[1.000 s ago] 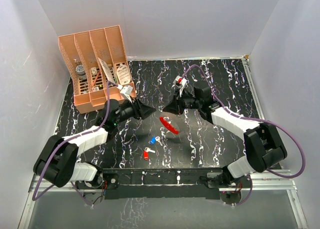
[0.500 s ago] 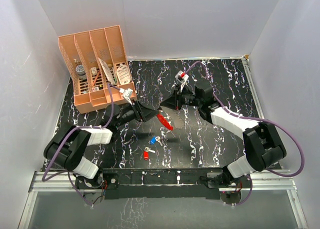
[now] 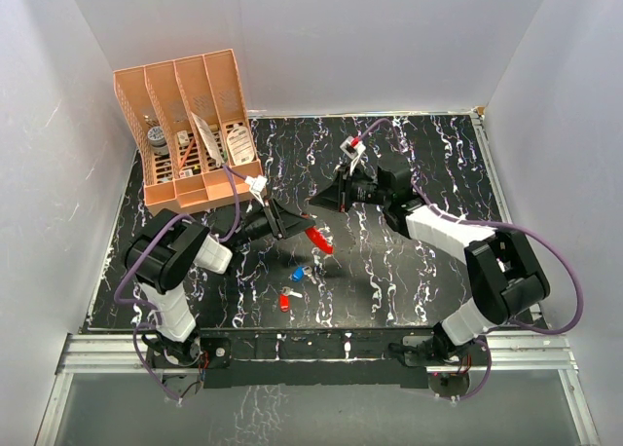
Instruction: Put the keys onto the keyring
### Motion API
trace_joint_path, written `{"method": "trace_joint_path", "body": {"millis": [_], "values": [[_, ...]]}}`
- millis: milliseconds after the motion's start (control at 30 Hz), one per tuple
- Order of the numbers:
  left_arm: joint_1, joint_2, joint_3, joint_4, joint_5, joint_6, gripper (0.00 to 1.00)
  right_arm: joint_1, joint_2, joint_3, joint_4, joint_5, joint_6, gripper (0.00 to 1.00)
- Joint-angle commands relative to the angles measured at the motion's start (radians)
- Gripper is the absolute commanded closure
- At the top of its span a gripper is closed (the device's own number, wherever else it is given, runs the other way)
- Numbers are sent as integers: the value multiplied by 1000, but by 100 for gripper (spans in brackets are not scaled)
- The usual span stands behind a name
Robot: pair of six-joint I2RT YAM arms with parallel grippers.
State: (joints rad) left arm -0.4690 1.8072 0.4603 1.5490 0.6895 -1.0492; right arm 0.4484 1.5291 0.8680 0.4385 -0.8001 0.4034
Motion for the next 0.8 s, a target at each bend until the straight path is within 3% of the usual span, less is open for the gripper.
{"method": "trace_joint_path", "body": {"millis": [0, 167, 267, 333, 533, 567, 633, 700, 767], "values": [[-9, -44, 27, 235, 15, 17, 46, 1, -3, 65, 115, -26, 62, 100], [-16, -65, 30, 237, 14, 31, 61, 1, 20, 73, 142, -33, 103, 100], [-16, -82, 24, 237, 7, 39, 87, 0, 32, 82, 140, -30, 116, 100], [-16, -88, 24, 237, 7, 41, 98, 1, 34, 84, 136, -22, 120, 100], [-16, -87, 25, 237, 12, 45, 100, 1, 44, 121, 34, 51, 140, 99], [-16, -87, 24, 237, 6, 40, 100, 1, 46, 130, 10, 58, 135, 95], [-13, -84, 24, 238, -3, 31, 100, 0, 35, 133, -22, 83, 126, 60], [-8, -80, 31, 239, 5, 25, 100, -4, 4, 111, -11, 90, 111, 51], [-3, -76, 35, 238, 13, 15, 100, -11, -35, 75, 16, 124, 107, 32]]}}
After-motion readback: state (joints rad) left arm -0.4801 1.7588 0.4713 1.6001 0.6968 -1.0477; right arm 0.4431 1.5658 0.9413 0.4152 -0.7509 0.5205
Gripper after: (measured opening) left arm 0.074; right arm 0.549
